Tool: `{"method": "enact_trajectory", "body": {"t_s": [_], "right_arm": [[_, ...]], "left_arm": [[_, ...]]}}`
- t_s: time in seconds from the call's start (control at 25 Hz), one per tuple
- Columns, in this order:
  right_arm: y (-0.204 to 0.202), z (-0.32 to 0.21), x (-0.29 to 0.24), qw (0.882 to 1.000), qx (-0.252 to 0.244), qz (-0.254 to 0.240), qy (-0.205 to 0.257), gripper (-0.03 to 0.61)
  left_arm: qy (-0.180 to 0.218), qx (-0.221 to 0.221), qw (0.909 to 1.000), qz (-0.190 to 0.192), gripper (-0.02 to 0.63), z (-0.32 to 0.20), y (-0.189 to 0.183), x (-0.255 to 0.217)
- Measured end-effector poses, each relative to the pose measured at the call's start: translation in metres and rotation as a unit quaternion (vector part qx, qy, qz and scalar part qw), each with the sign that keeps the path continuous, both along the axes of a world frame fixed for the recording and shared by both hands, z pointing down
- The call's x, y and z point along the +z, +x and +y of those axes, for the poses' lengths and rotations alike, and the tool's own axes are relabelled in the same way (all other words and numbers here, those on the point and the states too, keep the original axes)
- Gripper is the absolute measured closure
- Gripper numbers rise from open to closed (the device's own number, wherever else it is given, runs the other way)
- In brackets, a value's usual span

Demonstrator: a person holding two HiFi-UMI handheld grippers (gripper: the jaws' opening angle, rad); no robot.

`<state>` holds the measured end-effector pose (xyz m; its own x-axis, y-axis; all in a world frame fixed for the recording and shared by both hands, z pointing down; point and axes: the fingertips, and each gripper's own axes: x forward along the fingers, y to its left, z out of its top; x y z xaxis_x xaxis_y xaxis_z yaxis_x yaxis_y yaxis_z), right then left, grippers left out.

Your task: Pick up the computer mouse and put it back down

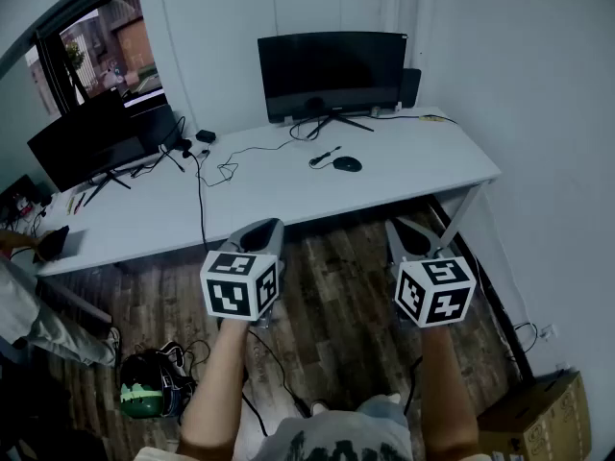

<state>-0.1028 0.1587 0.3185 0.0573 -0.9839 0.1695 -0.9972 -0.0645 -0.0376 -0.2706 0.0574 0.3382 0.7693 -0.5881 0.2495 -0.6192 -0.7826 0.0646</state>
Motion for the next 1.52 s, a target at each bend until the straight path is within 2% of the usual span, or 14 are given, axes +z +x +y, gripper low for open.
{"method": "enact_trajectory", "body": {"t_s": [0.32, 0.76, 1.16, 1.52], "right_arm": [[-0.008, -0.006, 0.007, 1.000, 0.003, -0.004, -0.006, 0.568], [-0.002, -0.031, 0.017, 1.000, -0.016, -0.006, -0.017, 0.493], [0.043, -0.069, 0.022, 0.999, -0.036, -0.015, -0.022, 0.420], [0.103, -0.114, 0.028, 0.997, -0.070, -0.021, -0.038, 0.352]], "left_arm": [[-0.002, 0.006, 1.0000, -0.001, 0.612, -0.006, -0.006, 0.003], [-0.009, -0.002, 0.9999, 0.004, 0.612, -0.030, 0.004, 0.011], [-0.014, -0.006, 0.9999, 0.004, 0.612, -0.067, 0.055, 0.011], [-0.019, -0.031, 0.9993, -0.001, 0.612, -0.108, 0.114, 0.012]]}}
